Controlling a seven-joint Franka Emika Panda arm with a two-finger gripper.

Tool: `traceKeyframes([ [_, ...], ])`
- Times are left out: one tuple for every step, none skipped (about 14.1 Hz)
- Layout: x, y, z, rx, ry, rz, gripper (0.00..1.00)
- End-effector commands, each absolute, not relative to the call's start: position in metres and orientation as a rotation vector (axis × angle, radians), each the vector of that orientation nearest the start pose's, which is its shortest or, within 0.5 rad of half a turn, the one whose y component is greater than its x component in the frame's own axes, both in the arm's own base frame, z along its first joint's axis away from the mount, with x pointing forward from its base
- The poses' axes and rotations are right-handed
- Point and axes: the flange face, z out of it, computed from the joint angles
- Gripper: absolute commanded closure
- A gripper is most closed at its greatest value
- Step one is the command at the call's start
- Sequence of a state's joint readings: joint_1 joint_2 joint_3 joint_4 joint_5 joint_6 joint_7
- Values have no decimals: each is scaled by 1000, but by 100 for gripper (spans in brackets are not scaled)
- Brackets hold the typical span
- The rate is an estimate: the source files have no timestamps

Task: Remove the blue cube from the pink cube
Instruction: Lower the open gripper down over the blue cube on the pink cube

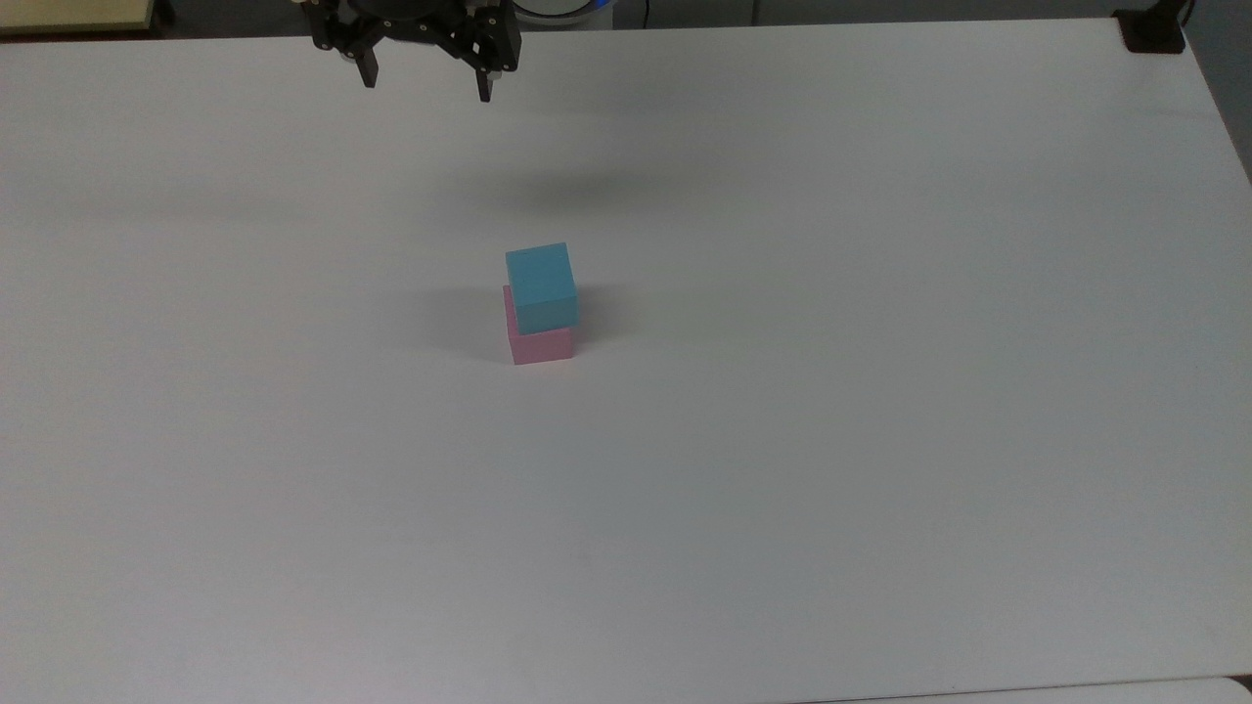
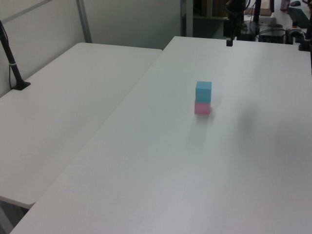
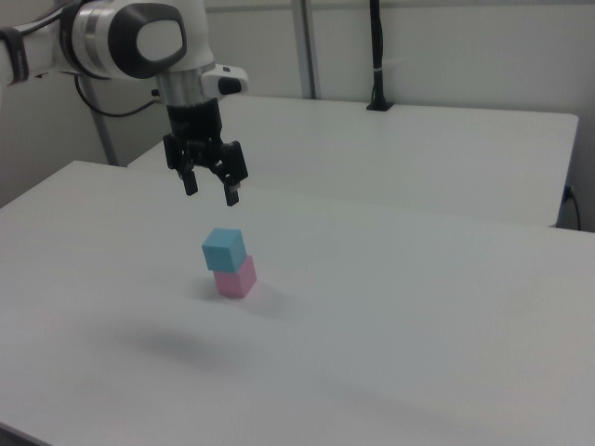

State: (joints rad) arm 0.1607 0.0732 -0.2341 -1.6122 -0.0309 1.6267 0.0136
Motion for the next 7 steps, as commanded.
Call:
traceKeyframes([
  [583,-38,564,-3193,119,87,0],
  [588,-36,554,-3195,116,113,0],
  [595,-31,553,-3198,106,110,0],
  [600,-20,548,-3203,74,117,0],
  [602,-12,544,-3205,53,119,0],
  [610,-1,537,-3204,22,79,0],
  [615,13,533,-3203,-17,40,0],
])
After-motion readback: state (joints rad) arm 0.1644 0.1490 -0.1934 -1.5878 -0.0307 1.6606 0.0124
